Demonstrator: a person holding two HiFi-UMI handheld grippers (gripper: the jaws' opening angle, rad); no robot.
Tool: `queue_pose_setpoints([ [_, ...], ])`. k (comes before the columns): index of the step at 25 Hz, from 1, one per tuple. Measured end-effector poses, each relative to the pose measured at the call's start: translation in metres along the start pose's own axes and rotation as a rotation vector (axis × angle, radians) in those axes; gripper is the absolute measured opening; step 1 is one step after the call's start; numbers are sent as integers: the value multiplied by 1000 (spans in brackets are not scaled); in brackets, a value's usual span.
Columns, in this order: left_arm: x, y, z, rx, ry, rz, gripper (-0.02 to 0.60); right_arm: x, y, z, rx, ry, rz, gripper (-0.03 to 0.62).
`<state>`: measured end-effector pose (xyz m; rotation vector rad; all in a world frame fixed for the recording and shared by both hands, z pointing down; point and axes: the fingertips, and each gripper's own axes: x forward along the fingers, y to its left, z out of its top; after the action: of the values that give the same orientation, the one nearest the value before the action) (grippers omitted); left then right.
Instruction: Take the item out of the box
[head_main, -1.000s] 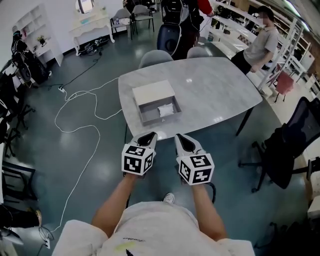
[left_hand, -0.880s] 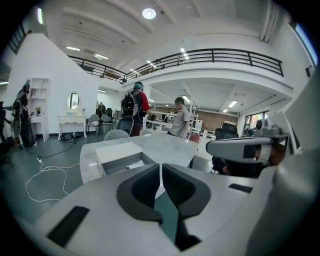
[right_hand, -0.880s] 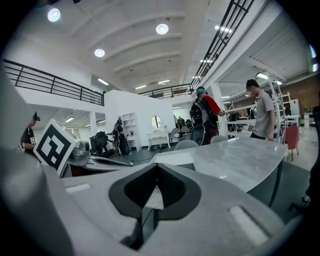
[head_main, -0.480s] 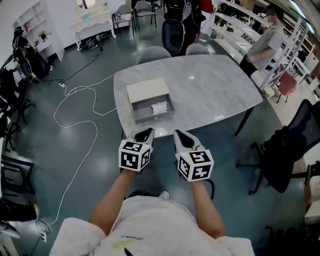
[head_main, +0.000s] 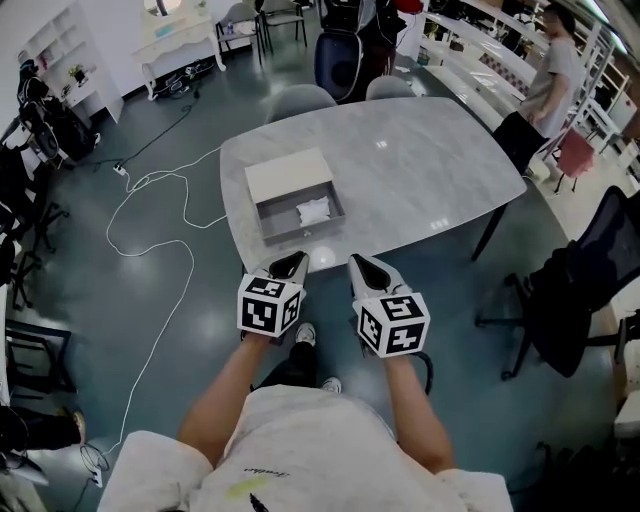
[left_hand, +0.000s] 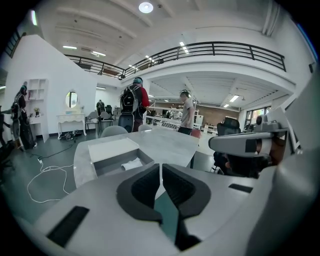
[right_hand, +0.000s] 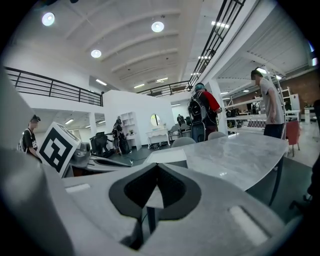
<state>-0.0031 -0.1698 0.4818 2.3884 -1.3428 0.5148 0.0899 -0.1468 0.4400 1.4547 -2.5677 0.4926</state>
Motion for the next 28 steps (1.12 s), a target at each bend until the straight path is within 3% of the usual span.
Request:
queue_pose_setpoints([
  [13,69,37,7,73,126,-74,21,56,-32,11,5,31,-25,5],
  [28,140,64,1,216,294,-238,23,117,-63,17,30,71,-59,5],
])
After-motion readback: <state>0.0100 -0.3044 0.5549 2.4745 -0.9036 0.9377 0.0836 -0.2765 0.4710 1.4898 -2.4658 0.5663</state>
